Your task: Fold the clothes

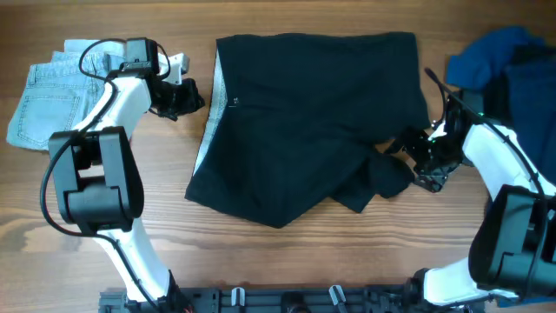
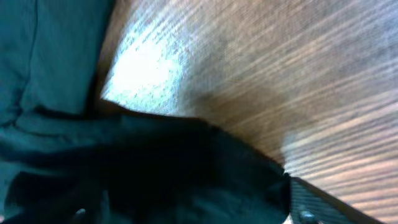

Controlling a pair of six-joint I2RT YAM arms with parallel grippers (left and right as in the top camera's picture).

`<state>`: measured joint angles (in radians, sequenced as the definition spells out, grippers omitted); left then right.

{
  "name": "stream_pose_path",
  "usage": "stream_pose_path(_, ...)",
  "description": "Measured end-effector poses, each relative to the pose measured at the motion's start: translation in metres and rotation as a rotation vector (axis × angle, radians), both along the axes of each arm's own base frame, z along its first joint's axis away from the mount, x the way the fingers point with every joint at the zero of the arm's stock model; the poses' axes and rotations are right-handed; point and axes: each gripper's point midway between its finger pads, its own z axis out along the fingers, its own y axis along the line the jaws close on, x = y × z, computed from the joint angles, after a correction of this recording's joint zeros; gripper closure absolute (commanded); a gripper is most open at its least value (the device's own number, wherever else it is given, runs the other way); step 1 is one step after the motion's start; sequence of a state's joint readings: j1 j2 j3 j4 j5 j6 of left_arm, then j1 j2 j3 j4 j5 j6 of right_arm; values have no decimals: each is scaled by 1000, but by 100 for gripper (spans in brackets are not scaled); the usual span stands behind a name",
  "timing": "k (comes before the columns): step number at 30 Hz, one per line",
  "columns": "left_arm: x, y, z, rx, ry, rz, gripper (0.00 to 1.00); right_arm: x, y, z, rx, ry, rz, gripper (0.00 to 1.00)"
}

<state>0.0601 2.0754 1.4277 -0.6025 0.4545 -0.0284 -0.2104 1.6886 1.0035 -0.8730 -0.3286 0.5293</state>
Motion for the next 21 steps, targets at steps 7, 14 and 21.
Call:
stream_pose_path(7,0,0,0,0,0,0,87,-23,-12,31,81,8,-90,27)
stream_pose_path(14,0,0,0,0,0,0,86,-11,-12,17,95,-32,-194,25)
stream_pose_path(21,0,0,0,0,0,0,85,-21,-14,0,69,1,-253,29)
